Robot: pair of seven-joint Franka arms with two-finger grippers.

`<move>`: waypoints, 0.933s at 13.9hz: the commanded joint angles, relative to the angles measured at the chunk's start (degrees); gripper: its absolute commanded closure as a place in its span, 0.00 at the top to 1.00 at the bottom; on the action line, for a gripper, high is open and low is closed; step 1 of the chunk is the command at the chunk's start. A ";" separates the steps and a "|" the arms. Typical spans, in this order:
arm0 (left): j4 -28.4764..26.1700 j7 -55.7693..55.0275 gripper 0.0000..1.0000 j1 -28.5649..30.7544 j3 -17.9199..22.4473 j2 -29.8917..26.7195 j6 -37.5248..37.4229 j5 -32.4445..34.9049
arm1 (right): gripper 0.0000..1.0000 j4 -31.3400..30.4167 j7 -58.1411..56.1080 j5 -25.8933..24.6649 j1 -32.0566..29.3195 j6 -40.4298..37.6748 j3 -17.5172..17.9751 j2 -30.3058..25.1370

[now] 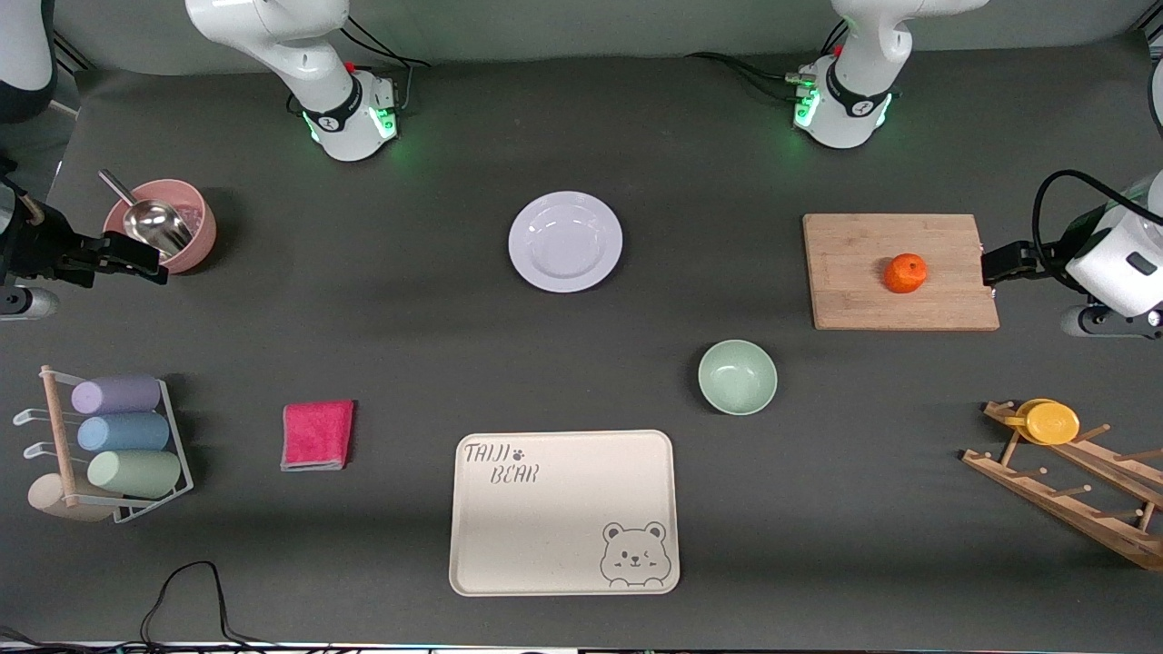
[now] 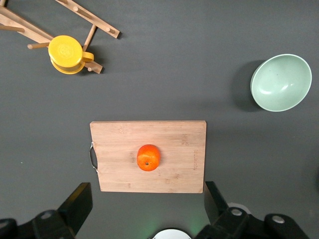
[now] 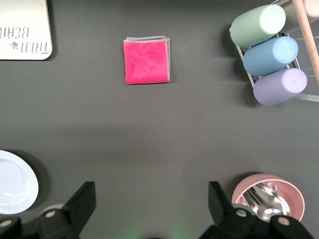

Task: Place orange and plate with both arms

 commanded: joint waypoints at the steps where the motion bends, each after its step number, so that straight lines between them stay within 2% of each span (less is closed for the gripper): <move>1: 1.22 1.03 1.00 0.94 0.96 -0.04 -3.66 0.38 | 1.00 -1.96 1.26 0.10 0.57 -1.47 -0.02 -4.28; 4: -1.49 1.47 1.00 2.69 1.13 -3.45 -5.53 -0.06 | 1.00 -6.16 4.22 0.19 0.74 -2.09 0.41 -9.09; 7: -14.37 1.47 1.00 3.67 1.13 -15.64 -2.55 -0.41 | 1.00 -15.38 9.68 0.63 4.15 0.36 0.59 -17.88; 10: -30.02 1.47 1.00 4.02 2.62 -30.94 0.62 -1.03 | 1.00 -20.67 17.32 0.63 8.81 1.68 0.68 -22.65; 12: -35.58 1.91 1.00 3.93 2.89 -36.49 1.06 -1.03 | 1.00 -23.04 20.84 0.63 11.27 2.82 0.77 -24.14; 13: -36.65 1.91 1.00 3.93 2.89 -37.21 1.15 -1.03 | 1.00 -24.28 21.55 0.63 13.38 3.35 0.77 -24.85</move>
